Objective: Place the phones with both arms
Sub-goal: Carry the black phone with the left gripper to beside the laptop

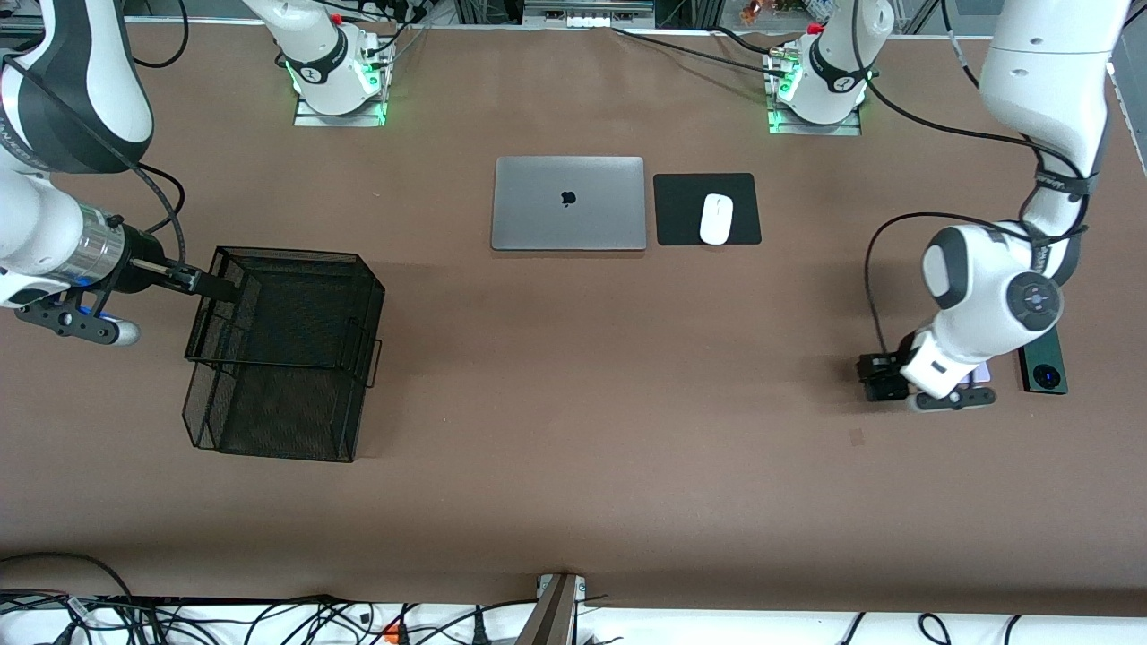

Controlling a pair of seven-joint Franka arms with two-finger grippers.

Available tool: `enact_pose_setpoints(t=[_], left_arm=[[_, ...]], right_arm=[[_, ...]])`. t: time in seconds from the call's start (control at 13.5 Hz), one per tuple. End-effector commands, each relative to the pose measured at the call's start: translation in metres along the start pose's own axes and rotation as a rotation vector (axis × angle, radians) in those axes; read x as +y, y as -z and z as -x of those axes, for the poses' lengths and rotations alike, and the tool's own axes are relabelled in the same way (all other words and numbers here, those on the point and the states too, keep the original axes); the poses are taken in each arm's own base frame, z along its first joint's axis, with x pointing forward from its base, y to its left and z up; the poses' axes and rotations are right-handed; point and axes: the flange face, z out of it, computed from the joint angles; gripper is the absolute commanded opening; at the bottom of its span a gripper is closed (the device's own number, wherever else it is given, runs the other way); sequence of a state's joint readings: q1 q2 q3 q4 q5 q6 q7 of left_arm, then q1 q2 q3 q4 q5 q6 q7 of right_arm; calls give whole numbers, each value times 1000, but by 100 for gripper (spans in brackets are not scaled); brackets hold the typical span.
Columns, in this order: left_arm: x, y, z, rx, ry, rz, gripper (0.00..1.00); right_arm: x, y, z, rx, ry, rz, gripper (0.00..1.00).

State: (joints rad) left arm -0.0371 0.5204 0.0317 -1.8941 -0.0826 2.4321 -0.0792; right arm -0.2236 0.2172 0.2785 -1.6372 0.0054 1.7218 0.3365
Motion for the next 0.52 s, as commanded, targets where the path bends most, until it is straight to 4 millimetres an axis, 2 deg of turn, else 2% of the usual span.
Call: enact_pose_setpoints(t=[0.0, 0.15, 0.3, 0.44], left_arm=[[97, 14, 8, -27, 48, 13, 0], [174, 26, 23, -36, 79, 10, 0], [255, 30, 36, -8, 104, 27, 0], [337, 18, 56, 12, 102, 45, 0]], right_arm=[[2, 3, 4, -7, -10, -17, 100], [2, 2, 4, -10, -9, -16, 100], [3, 2, 4, -8, -11, -17, 100], [3, 2, 4, -8, -11, -17, 100]])
